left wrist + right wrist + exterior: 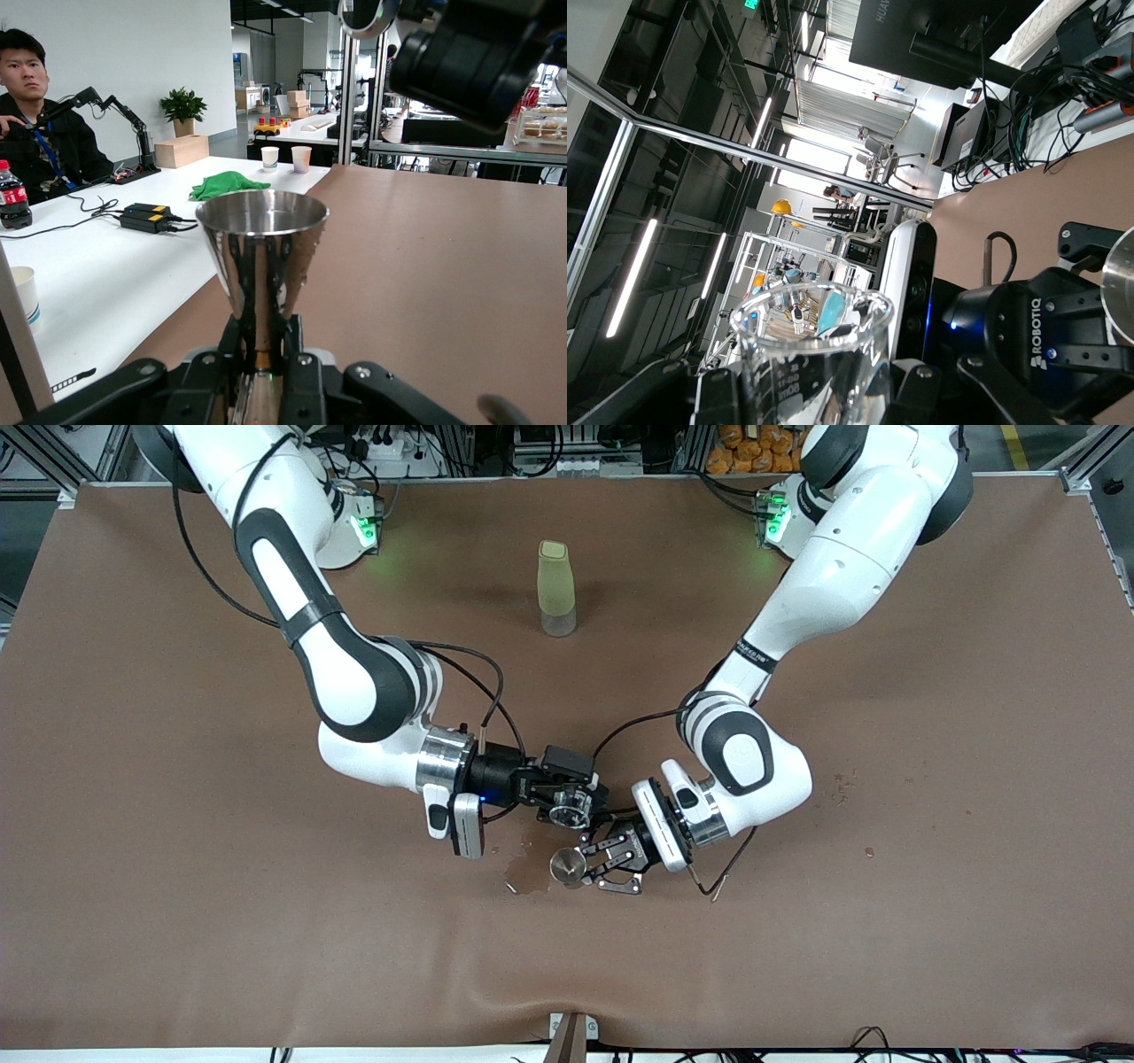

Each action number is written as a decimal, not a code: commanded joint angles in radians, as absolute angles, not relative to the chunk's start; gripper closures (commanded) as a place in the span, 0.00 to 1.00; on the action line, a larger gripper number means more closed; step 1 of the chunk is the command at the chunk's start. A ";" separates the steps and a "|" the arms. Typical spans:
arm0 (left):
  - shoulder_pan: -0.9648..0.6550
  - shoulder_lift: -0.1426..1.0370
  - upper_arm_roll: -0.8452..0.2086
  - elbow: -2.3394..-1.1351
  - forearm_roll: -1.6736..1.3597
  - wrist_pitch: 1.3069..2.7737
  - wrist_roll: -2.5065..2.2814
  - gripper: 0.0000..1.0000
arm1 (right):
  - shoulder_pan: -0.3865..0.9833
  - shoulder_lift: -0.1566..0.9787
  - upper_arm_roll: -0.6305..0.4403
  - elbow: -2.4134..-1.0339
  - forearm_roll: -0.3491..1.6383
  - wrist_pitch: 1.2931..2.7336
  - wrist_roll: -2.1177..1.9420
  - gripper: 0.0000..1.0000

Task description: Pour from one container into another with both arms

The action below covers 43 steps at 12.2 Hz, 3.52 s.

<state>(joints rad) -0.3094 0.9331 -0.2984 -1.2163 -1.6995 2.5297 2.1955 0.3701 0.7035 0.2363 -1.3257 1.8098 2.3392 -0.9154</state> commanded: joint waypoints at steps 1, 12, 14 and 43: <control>-0.298 0.924 -0.304 -1.227 -1.726 2.490 2.230 1.00 | 0.373 0.712 0.233 -1.296 1.824 2.341 -0.888 1.00; -0.267 0.920 -0.305 -1.252 -1.729 2.430 2.275 1.00 | 0.377 0.736 0.235 -1.258 1.824 2.339 -0.716 1.00; -0.270 0.922 -0.305 -1.250 -1.729 2.430 2.275 1.00 | 0.383 0.736 0.235 -1.253 1.821 2.341 -0.686 1.00; -0.268 0.916 -0.318 -1.261 -1.732 2.428 2.270 1.00 | 0.370 0.738 0.238 -1.213 1.848 2.329 -0.262 1.00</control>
<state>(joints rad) -0.2762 0.9331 -0.3112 -1.2437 -1.6995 2.4345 2.2411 0.3738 0.7207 0.2357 -1.2405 1.8235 2.3374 -0.2765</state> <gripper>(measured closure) 0.789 0.872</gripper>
